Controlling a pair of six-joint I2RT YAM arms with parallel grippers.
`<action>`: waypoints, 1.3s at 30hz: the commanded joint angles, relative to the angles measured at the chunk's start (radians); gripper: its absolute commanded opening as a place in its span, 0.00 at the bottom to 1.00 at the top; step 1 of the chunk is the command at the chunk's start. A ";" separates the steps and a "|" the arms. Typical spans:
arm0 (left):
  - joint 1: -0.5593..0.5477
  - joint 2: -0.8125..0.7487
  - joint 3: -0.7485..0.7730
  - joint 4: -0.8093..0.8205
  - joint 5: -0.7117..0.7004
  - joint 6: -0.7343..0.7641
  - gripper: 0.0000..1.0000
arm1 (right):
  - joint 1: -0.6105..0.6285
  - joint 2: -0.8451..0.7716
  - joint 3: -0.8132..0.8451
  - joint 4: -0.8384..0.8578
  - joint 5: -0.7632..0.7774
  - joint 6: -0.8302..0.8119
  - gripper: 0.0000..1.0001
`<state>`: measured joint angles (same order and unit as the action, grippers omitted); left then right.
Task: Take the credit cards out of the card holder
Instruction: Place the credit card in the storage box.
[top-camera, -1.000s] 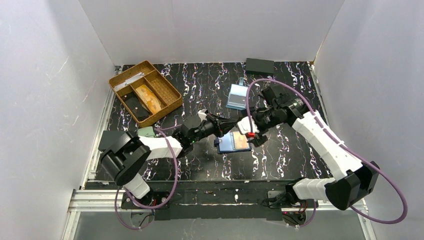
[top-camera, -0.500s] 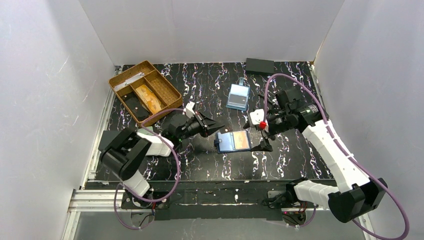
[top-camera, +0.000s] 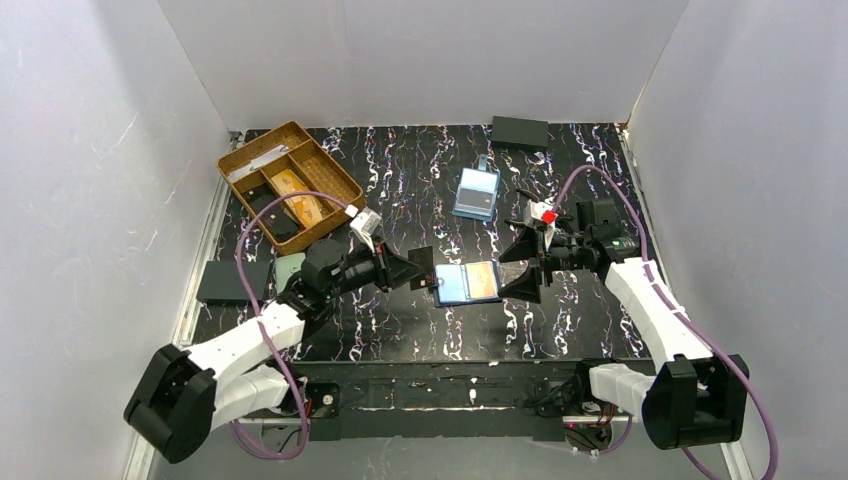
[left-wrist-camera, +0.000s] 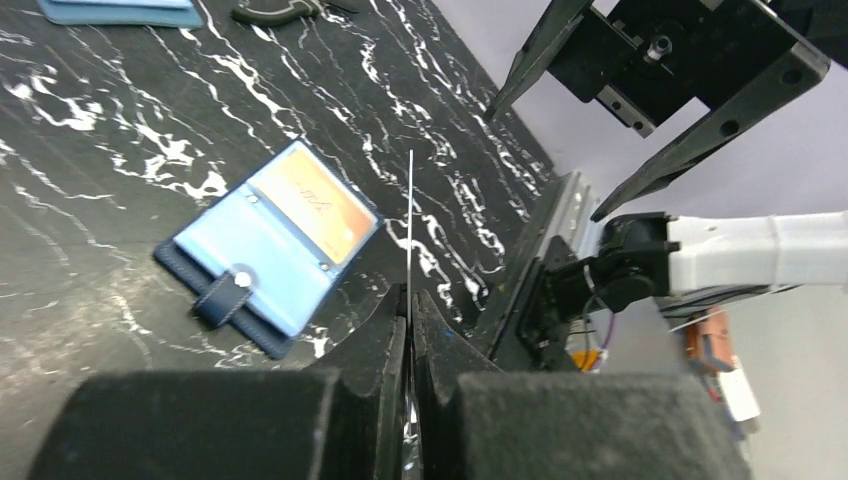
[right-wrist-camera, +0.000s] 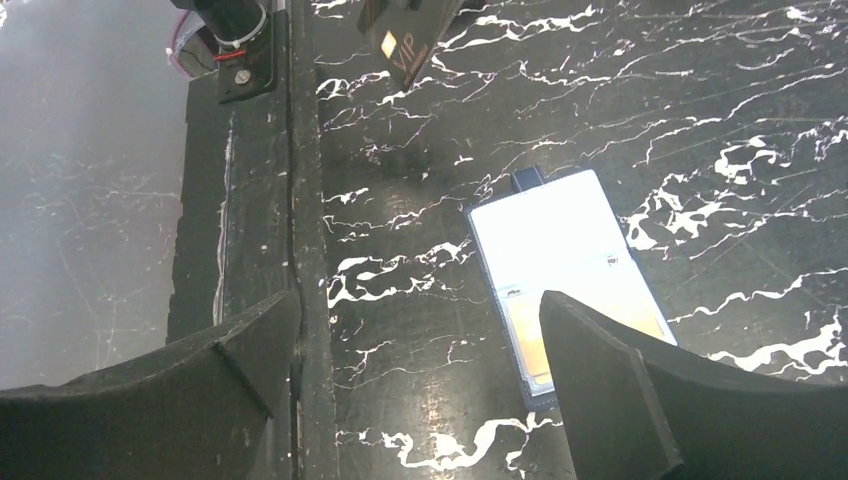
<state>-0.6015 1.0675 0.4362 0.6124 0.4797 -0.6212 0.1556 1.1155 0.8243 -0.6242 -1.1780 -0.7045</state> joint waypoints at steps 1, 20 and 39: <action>0.051 -0.100 0.010 -0.146 -0.002 0.162 0.00 | -0.017 0.001 -0.046 0.123 -0.025 0.043 0.98; 0.569 -0.133 0.283 -0.639 0.164 0.206 0.00 | -0.069 0.032 -0.066 0.118 0.095 0.002 0.98; 0.930 0.306 0.598 -0.812 -0.032 0.265 0.00 | -0.076 0.013 -0.072 0.115 0.111 0.002 0.98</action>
<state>0.3141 1.3317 0.9624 -0.1746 0.5107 -0.3835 0.0861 1.1532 0.7562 -0.5213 -1.0637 -0.6922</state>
